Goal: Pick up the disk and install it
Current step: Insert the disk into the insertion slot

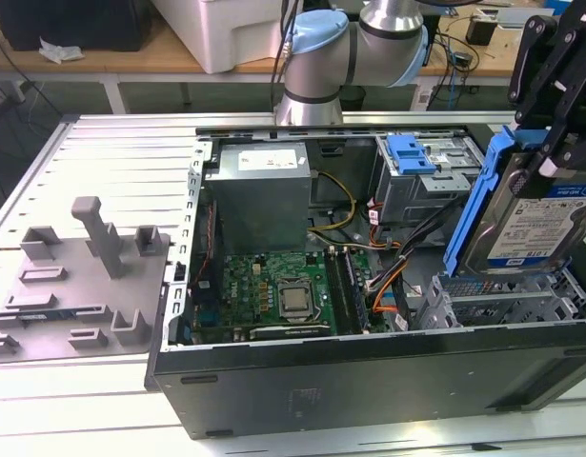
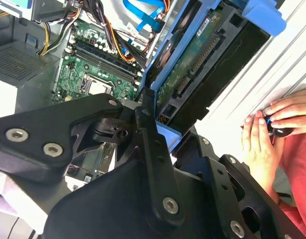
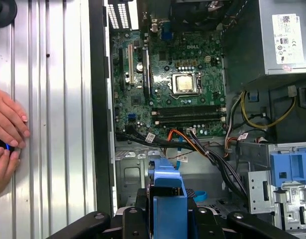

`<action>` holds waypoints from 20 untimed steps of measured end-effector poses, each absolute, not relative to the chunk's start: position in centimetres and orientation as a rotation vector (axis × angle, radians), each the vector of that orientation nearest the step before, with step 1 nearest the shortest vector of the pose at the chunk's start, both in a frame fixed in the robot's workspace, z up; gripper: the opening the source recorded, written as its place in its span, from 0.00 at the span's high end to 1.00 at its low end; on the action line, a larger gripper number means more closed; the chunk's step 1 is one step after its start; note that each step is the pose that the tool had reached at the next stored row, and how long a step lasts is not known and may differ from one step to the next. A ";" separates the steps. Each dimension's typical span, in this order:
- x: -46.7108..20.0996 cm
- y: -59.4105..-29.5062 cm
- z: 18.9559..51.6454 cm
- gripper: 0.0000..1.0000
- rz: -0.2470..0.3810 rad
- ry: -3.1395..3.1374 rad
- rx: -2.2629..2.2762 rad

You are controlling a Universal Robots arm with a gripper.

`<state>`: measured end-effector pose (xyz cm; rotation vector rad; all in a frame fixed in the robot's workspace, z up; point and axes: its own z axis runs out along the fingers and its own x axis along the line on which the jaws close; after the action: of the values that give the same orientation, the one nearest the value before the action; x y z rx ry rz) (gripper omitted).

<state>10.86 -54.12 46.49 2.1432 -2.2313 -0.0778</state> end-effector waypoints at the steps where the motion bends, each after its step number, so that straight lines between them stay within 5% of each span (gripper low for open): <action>1: 10.9 -54.1 46.5 0.63 -0.083 -2.229 2.141; 20: 11.6 -54.1 46.4 0.63 -0.123 -2.207 2.120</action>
<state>11.55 -54.12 46.44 2.1204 -2.2072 -0.1232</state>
